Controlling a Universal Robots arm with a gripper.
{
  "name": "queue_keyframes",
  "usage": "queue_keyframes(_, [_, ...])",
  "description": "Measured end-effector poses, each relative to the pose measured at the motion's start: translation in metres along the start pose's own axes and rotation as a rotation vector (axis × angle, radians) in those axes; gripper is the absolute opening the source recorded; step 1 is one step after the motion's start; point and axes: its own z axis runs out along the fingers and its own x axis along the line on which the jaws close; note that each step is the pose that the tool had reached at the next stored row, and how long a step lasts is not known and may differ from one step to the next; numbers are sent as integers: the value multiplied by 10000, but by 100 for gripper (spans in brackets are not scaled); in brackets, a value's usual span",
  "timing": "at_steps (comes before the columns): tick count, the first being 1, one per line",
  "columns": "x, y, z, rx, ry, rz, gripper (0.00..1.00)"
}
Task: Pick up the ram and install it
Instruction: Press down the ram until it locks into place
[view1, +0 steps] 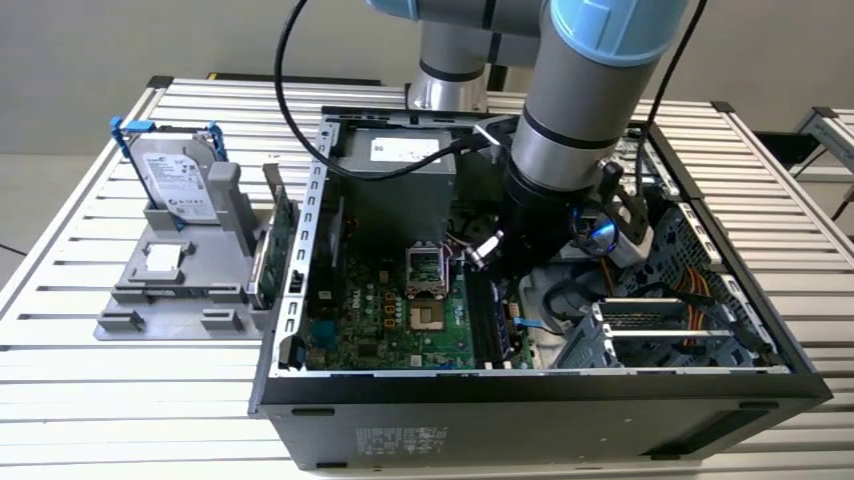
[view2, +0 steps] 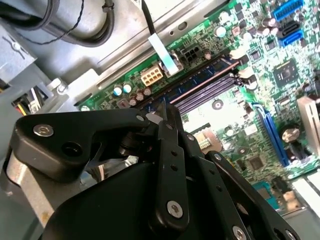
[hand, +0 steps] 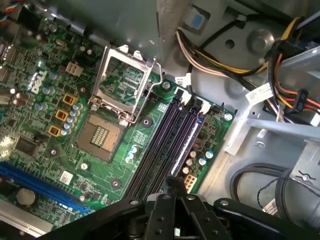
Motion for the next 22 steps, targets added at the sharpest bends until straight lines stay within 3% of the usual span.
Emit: queue_keyframes(22, [-2,8,7,60,-22,-2857,0])
